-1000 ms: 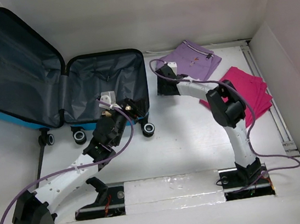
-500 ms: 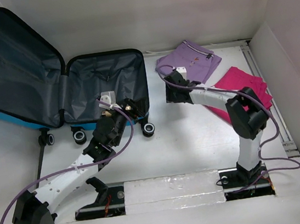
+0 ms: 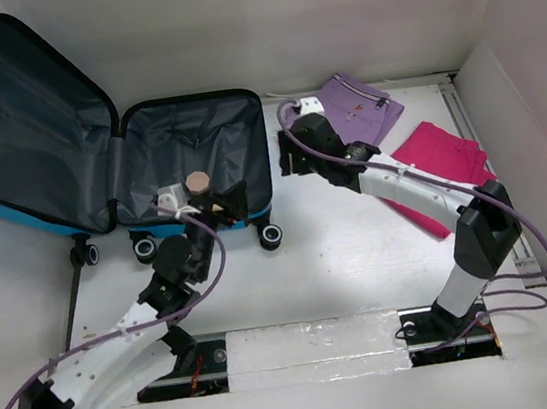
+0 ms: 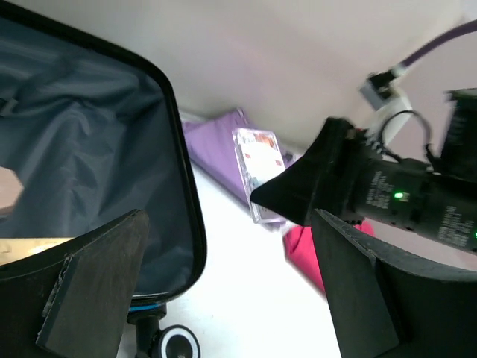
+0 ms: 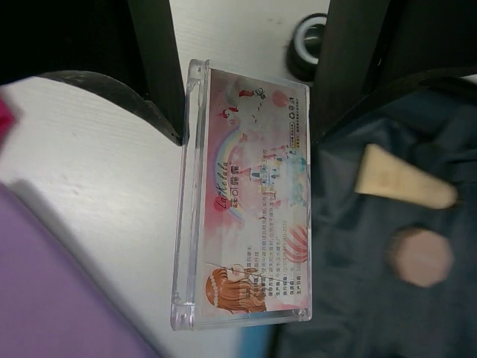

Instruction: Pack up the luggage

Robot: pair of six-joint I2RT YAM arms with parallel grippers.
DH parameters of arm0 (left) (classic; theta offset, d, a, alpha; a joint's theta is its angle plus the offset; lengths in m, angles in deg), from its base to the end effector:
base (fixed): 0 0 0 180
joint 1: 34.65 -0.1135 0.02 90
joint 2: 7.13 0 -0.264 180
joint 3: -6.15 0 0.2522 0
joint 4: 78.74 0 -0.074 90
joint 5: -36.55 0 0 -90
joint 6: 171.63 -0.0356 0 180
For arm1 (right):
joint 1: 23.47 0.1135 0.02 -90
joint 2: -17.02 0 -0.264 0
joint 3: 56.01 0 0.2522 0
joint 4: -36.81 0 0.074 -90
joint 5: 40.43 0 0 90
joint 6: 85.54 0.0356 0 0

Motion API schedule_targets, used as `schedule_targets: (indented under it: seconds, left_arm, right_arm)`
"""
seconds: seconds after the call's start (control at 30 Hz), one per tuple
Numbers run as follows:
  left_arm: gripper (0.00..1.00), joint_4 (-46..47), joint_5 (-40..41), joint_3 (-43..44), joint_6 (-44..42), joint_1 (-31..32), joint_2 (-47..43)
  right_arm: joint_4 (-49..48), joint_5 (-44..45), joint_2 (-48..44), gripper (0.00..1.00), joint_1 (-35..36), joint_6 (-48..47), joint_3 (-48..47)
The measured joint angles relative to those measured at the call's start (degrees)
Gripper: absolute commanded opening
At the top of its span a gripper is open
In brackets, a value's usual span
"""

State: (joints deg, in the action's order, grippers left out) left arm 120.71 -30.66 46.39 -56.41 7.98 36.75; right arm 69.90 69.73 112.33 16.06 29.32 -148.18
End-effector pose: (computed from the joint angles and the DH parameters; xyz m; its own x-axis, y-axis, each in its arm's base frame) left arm 0.1448 -0.1146 0.3096 0.0321 -0.5635 -0.8255 0.4022 0.7634 -0.5055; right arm 0.3031 0.2342 0.2991 -0.5747 0.0375 -0.8175 -0.1559 0.9756 0.1543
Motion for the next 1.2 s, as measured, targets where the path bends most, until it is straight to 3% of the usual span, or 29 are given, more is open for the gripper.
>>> schedule_targets:
  seconds: [0.17, 0.4, 0.53, 0.67, 0.77, 0.93, 1.07, 1.17, 1.2]
  left_arm:
    - [0.87, 0.9, 6.5, -4.7, 1.7, 0.0, -8.6]
    - [0.88, 1.0, 10.9, -5.1, 2.9, 0.0, -8.0]
    - [0.87, -1.2, 12.7, -4.3, 4.1, 0.0, -4.5]
    - [0.84, -2.6, 12.9, -3.5, 5.0, 0.0, -2.0]
    - [0.84, -2.1, 10.6, -2.9, 5.1, 0.0, -0.7]
    - [0.74, -1.0, 6.3, -2.2, 4.9, 0.0, 1.4]
    - [0.71, -0.9, 5.9, -2.1, 4.6, 0.1, 0.3]
    - [0.6, 0.0, 6.1, -2.1, 4.2, 0.1, -0.9]
    - [0.58, 0.4, 5.9, -2.1, 4.0, 0.1, -0.7]
  right_arm:
    - [-2.4, -7.9, 3.4, 0.28, 4.5, -2.0, -11.6]
    - [-5.6, -18.0, 19.0, 0.6, 4.7, -1.7, -27.9]
    - [-4.5, -21.6, 24.0, 0.68, 3.1, -0.8, -29.0]
    - [-4.5, -23.1, 22.5, 0.74, 0.2, -0.4, -25.7]
    - [-4.8, -23.5, 17.5, 0.75, -2.7, -0.1, -20.7]
    - [-7.3, -27.5, 10.1, 0.7, -8.2, 0.3, -16.6]
    - [-9.3, -30.7, 10.2, 0.71, -9.3, 0.4, -18.0]
    - [-9.6, -31.7, 11.0, 0.71, -8.1, 0.4, -17.5]
    - [-9.5, -31.9, 11.0, 0.67, -7.8, 0.4, -16.7]
